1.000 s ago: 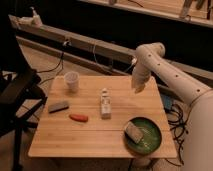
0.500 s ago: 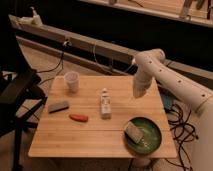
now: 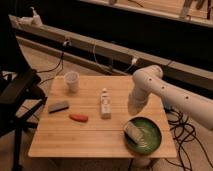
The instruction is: Move the arm in a circular motion
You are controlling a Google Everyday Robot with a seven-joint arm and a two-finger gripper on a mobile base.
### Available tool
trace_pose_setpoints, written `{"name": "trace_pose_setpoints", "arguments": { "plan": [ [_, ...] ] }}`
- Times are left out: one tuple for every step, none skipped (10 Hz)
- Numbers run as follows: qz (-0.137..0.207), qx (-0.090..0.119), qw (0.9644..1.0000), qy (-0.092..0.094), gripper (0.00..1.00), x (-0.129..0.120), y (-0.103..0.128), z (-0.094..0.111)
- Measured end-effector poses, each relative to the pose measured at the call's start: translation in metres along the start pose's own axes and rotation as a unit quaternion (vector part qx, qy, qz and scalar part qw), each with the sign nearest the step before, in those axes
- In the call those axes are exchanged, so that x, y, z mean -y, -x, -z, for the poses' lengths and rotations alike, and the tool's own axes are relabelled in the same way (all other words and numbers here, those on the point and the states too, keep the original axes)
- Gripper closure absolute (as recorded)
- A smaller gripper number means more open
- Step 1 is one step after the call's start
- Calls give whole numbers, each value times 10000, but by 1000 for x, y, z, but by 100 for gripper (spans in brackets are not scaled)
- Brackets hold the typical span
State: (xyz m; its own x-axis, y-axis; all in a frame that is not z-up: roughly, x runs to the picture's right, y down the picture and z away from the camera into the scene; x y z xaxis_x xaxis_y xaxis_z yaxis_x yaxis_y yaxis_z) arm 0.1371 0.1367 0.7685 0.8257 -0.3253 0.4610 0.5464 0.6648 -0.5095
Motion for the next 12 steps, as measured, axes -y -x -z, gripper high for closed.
{"name": "trace_pose_setpoints", "arguments": {
  "plan": [
    [260,30,9996,-53,100,10,16,1],
    [495,49,9987,-112,100,23,27,2],
    [708,91,9973,-165,100,38,36,3],
    [856,122,9961,-189,100,52,40,3],
    [1018,169,9944,-227,100,74,42,5],
    [1065,200,9938,-262,100,87,41,7],
    [1068,238,9935,-309,100,102,34,10],
    [1050,262,9935,-365,100,115,25,15],
    [985,251,9938,-450,100,130,12,21],
    [866,207,9947,-519,100,141,-1,25],
    [754,169,9955,-556,100,147,-13,27],
    [530,99,9968,-596,100,150,-38,31]
  ]
}}
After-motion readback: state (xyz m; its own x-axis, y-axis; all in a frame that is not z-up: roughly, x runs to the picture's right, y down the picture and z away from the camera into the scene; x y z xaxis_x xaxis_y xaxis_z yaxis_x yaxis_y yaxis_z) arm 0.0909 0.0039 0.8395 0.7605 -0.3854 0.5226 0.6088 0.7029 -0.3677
